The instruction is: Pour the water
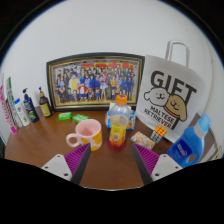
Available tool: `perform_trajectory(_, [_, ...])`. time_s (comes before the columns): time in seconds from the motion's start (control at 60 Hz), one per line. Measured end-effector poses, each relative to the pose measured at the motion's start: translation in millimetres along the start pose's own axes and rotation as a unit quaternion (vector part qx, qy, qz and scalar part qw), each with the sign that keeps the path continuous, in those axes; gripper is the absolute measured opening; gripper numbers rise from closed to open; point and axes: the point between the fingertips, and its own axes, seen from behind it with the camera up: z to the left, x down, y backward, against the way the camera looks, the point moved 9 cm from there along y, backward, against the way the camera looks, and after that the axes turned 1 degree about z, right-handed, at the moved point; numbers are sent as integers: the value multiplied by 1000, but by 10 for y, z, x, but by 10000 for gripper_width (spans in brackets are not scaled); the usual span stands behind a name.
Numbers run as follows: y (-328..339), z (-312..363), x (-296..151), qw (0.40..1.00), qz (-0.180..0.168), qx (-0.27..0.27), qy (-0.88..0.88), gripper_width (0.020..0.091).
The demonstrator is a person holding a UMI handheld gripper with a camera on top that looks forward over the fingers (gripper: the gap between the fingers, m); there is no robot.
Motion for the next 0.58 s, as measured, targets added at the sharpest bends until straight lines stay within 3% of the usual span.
perform_trajectory(0.283, [1152,459,179,999,31,29,-25,855])
perform_trajectory(0.583, [1421,561,279,997,35,54,-41,853])
